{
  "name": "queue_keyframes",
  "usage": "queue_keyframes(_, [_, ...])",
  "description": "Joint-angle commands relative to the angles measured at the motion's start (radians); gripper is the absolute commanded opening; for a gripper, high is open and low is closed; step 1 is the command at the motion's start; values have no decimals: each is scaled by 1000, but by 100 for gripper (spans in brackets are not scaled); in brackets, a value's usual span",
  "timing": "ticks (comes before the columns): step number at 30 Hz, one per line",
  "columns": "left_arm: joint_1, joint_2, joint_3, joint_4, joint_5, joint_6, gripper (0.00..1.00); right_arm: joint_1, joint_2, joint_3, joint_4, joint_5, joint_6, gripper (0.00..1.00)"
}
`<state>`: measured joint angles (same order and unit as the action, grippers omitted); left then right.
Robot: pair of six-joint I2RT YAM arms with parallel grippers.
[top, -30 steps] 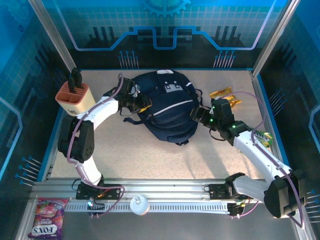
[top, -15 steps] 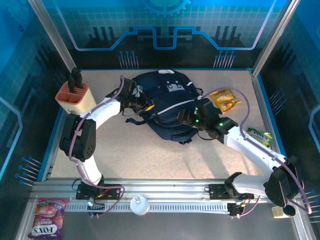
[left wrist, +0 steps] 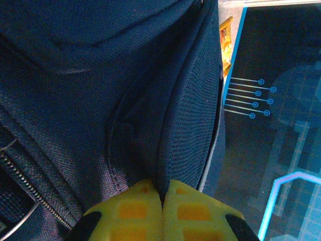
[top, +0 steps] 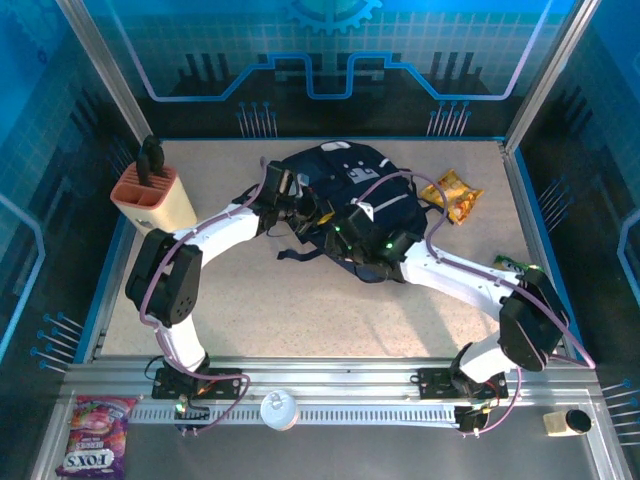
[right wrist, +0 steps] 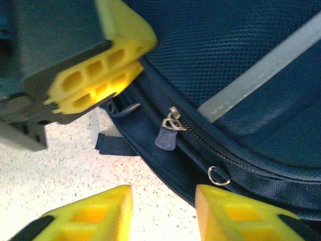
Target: Pack books, pencil case, and school supplies into a backpack
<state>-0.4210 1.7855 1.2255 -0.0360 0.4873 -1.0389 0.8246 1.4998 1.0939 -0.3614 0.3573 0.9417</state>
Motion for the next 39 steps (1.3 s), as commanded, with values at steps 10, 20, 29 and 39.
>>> queue_keyframes(10, [-13, -16, -6, 58, 81, 6, 0, -39, 130, 129, -44, 79, 138, 35])
queue_keyframes(20, [-13, -17, -1, 61, 109, 12, 0, -64, 227, 221, -166, 141, 195, 34])
queue_keyframes(29, [-10, -17, 7, 33, 86, 30, 0, -81, 224, 224, -213, 160, 195, 23])
queue_keyframes(39, [40, -9, -9, 6, 45, 62, 0, -101, 32, 22, -222, 165, 119, 13])
